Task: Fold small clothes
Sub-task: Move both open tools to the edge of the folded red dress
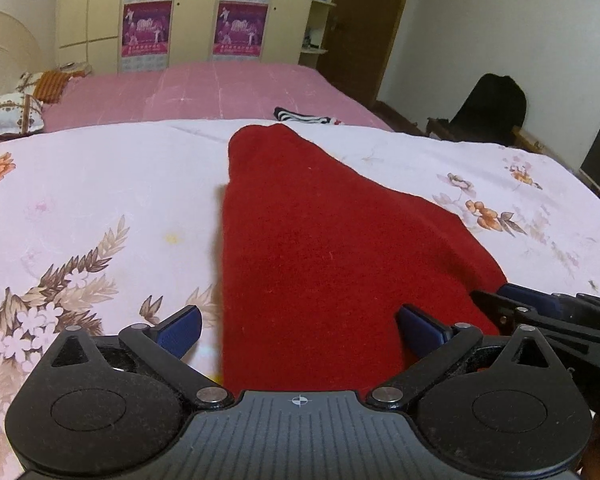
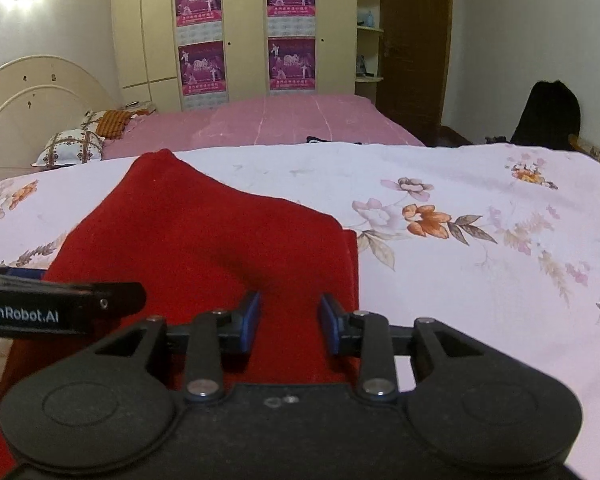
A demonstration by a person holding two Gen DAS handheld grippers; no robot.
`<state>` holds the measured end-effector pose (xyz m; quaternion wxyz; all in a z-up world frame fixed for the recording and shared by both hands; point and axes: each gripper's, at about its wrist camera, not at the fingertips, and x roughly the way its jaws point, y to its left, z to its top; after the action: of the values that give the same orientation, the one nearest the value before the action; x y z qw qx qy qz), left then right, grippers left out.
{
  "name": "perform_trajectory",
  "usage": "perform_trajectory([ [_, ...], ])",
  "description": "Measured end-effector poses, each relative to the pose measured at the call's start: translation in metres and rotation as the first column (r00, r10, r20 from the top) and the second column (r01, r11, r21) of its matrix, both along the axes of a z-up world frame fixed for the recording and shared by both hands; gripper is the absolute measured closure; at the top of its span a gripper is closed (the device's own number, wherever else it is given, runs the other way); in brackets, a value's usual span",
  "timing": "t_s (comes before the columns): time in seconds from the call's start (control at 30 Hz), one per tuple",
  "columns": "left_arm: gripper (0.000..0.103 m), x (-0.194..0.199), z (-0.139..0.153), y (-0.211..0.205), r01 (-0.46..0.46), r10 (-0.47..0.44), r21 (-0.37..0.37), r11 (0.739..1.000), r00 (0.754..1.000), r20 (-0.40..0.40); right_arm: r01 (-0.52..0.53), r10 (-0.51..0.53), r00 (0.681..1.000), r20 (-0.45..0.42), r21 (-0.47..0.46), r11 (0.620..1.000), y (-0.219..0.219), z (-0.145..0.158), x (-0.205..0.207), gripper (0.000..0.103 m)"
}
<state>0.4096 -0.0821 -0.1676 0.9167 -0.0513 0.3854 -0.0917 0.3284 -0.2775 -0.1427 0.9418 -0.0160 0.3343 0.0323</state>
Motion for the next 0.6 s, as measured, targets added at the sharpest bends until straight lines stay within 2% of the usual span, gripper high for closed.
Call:
perform_trajectory([
  [0.1,0.0,-0.013,0.014,0.0,-0.001,0.001,0.001,1.0,1.0,0.016,0.005,-0.004,1.0,-0.023,0.024,1.0,-0.004,0.008,-0.001,0.07],
  [0.2,0.0,-0.036,0.022,0.0,0.03,-0.031,0.01,0.999,0.999,0.042,0.001,-0.001,1.0,0.003,0.064,0.998,-0.007,0.026,-0.02,0.07],
  [0.33,0.0,-0.069,0.021,0.009,0.038,-0.039,0.019,0.999,0.999,0.03,-0.03,0.03,0.999,0.014,0.035,0.999,0.0,0.034,-0.053,0.07],
  [0.5,0.0,-0.091,-0.005,0.016,0.028,-0.027,0.02,0.999,0.998,-0.065,-0.005,0.005,1.0,-0.029,0.007,1.0,0.007,0.023,-0.095,0.07],
  [0.6,0.0,-0.096,-0.009,0.014,0.007,-0.006,0.028,1.0,0.998,-0.065,0.019,-0.023,0.995,-0.101,-0.041,0.999,0.01,0.003,-0.1,0.07],
])
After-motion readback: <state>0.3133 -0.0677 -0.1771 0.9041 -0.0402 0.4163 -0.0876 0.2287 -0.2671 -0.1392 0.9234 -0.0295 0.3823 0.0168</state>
